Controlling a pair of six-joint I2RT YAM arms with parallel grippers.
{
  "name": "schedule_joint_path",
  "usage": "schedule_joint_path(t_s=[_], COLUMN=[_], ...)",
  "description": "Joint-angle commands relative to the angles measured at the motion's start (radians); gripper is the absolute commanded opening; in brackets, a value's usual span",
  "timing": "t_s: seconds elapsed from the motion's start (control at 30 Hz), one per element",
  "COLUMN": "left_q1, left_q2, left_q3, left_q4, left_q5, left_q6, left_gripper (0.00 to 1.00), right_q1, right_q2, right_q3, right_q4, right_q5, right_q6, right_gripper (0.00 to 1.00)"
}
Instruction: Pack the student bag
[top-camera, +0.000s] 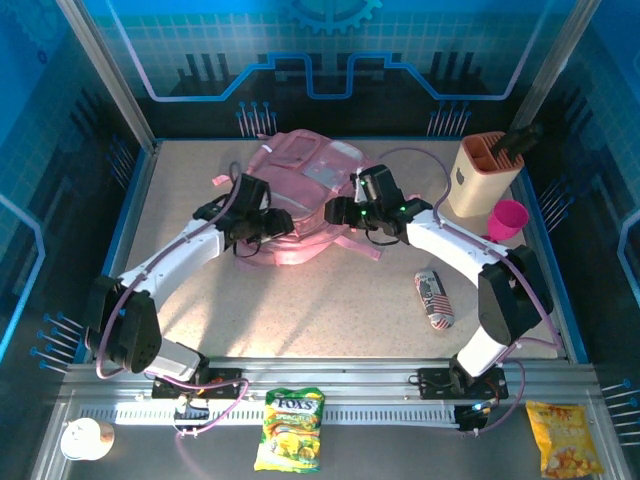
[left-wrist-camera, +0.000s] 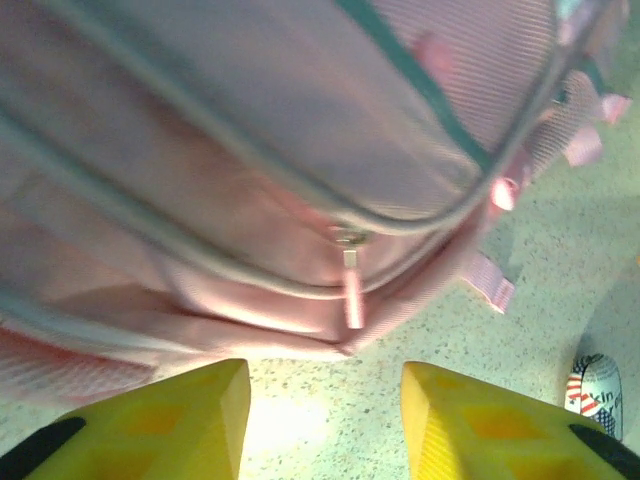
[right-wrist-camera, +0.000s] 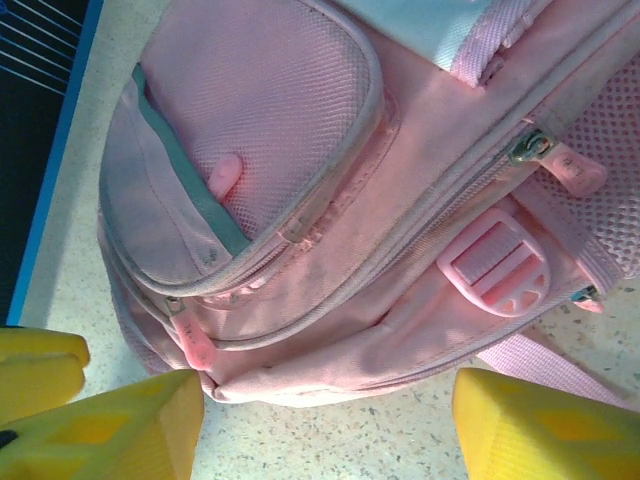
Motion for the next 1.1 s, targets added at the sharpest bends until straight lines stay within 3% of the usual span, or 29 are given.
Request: schedule_joint_path(t_s=[0.0,0.3,0.53,0.77,0.93,1.07], left_q1=[-0.034,-0.121,-0.126,-0.125,-0.126,-0.130], left_q2=[0.063,0.159,0.219,0.272,0.271,0.243], left_q3=[0.073,0.149,0.172,0.212,0.210,0.194], left_q4=[-0.010,-0.074,-0.073,-0.087,-0.071,-0.003], left_q5=[-0.061,-0.263,-0.249,-0.250,-0.219,-0.125], left_q6=[0.051,0.044,0.039,0.033,0.051,0.101], left_gripper=[0.38,0.33,0.31,0.20,0.00,0.00], right_q1=[-0.014,-0.032,-0.037,-0.037,-0.039,-0.037], right_q2=[0.011,0.002,0.008,0.018,0.020,0.051], right_q3=[-0.003,-0.027,-0.033,-0.041,-0.075,-0.061], right_q4=[0.044,0.060,0.071,0.096,0.163,0.197], right_q5=[-0.037,-0.039,-0.049,-0.063,-0.046,-0.063], right_q6=[0.055,0.085,0.101,0.149,0.332,0.485], right_gripper=[0.67,0.67,0.66,0.64,0.56,0.52])
